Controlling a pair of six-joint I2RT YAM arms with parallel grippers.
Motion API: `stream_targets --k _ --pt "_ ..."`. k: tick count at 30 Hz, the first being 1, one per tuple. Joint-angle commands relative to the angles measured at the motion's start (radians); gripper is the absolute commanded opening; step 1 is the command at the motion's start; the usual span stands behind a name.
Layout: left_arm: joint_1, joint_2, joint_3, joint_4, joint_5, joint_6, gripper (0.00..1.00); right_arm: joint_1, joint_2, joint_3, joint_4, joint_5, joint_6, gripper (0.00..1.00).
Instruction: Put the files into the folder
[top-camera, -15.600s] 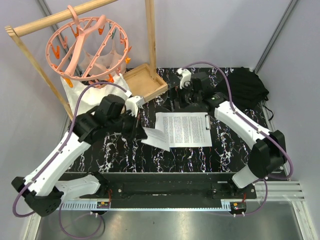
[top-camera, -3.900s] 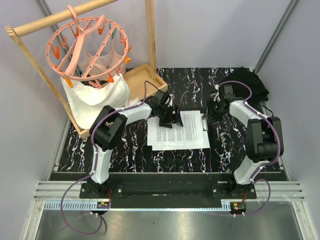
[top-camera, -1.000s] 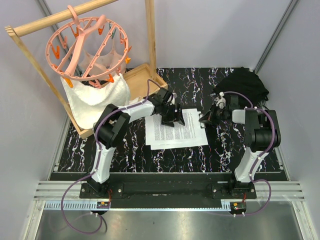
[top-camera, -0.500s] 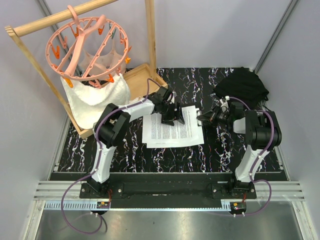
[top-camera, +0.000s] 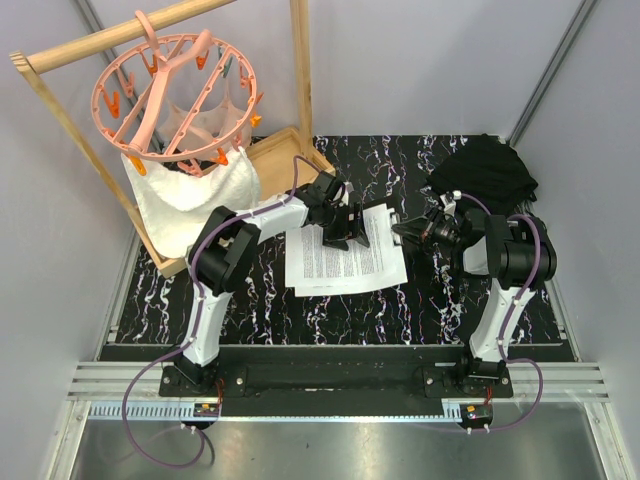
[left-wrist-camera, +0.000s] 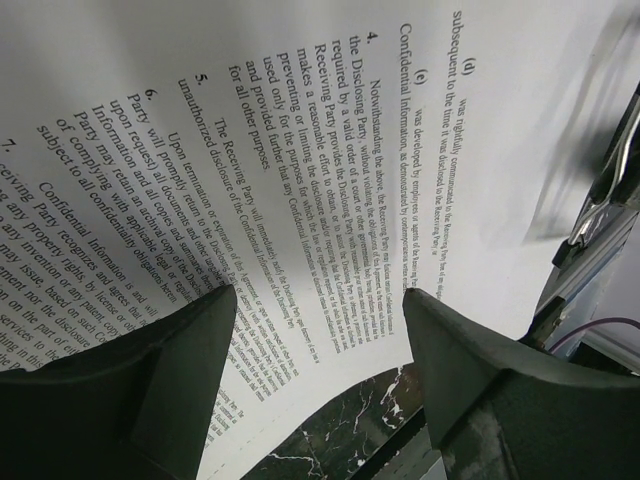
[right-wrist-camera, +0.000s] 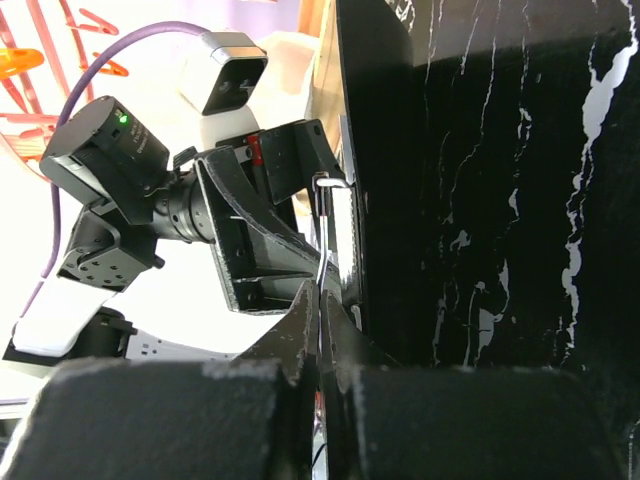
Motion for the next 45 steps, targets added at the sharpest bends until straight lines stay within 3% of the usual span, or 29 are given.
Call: stream_targets --k 1,9,16,24,35,42,45 --pt "-0.019 0.052 0.005 0.019 -0.015 0.029 0.75 0.022 -0.005 -0.003 0.158 -0.090 0.084 0.00" --pt "-0.053 0.055 0.047 0.025 0.011 0.012 0.75 0.025 -0.003 -0.003 0.088 -0.073 0.030 0.00" --pt "-0.063 -0.003 0.036 0.026 0.030 0.026 0.77 0.022 -0.098 0.002 -0.262 -0.004 -0.222 0.00" --pt "-0.063 -0.124 0.030 -0.021 0.005 0.072 0.82 0.005 -0.046 -0.015 -0.120 -0.024 -0.131 0.00" --pt "-0.062 -0.291 0.008 -0.127 -0.018 0.131 0.85 -0.007 -0.044 -0.012 -0.115 -0.038 -0.125 0.00" --pt "-0.017 -0.531 -0.137 -0.205 -0.114 0.171 0.94 -0.007 -0.057 -0.010 -0.138 -0.045 -0.142 0.00" --pt "0.030 -0.641 -0.247 -0.240 -0.236 0.148 0.94 -0.007 -0.060 -0.006 -0.141 -0.047 -0.140 0.00"
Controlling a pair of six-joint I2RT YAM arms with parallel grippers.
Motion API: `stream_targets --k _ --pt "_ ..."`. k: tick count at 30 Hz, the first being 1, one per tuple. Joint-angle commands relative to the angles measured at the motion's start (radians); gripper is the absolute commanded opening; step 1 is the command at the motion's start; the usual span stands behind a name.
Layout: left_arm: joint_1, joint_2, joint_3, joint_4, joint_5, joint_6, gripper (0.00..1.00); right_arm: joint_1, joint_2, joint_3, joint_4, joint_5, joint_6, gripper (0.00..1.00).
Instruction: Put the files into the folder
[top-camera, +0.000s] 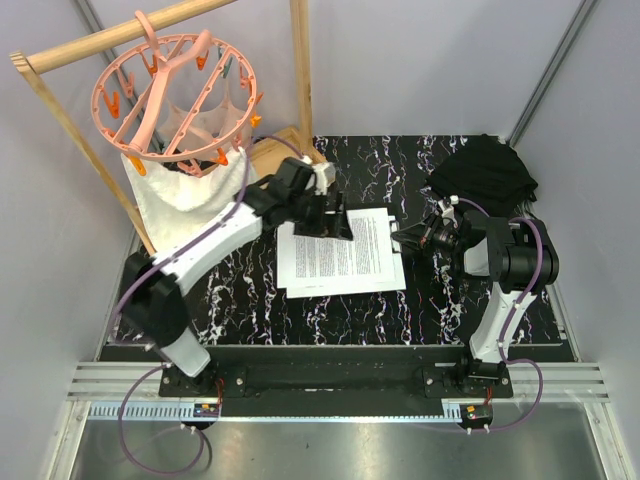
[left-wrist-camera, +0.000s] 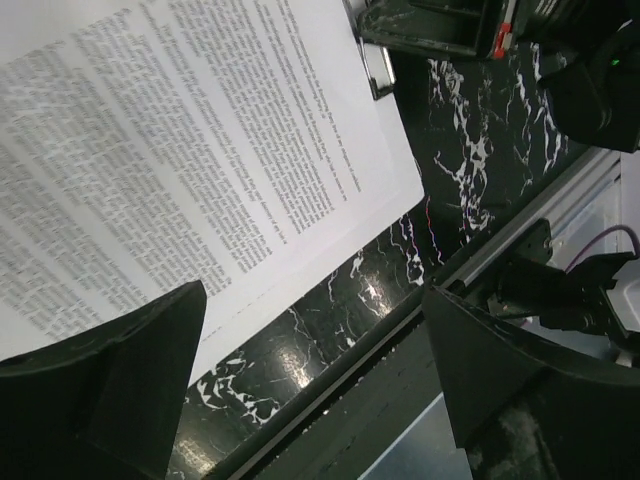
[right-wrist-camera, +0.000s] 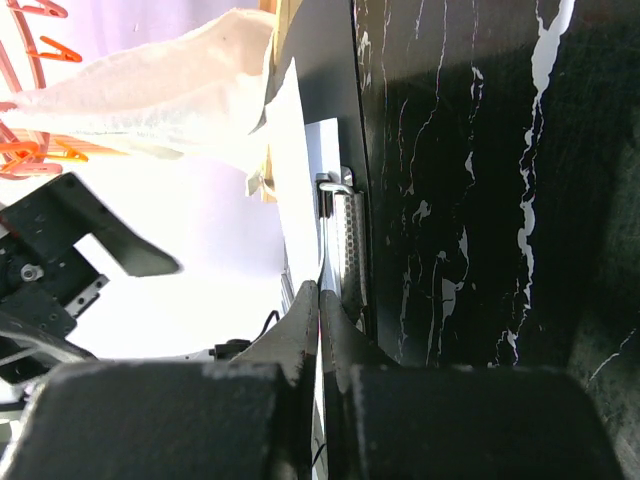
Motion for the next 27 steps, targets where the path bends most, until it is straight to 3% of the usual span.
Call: stream_targets --k 1,6,12,19,27 --pt "0.073 -0.204 -0.148 -0.041 -0.161 -0.003 0.94 -0.004 -0.026 0.013 0.032 -0.047 0.004 0.00" --pt "0.181 -0.286 -0.359 -0.015 -0.240 -0.052 0.99 -0.004 -0.030 0.015 0.034 -0.055 0.007 0.00" --pt "0.256 -0.308 -0.470 0.076 -0.278 -0.091 0.99 -0.004 -0.037 0.021 0.034 -0.065 0.013 0.00" --pt "0.288 -0.153 -0.483 0.248 -0.083 -0.126 0.99 -0.004 -0.032 0.021 0.052 -0.070 0.024 0.00" --pt "0.290 -0.018 -0.421 0.259 -0.102 -0.134 0.99 -0.004 -0.033 0.013 0.081 -0.074 0.049 0.00"
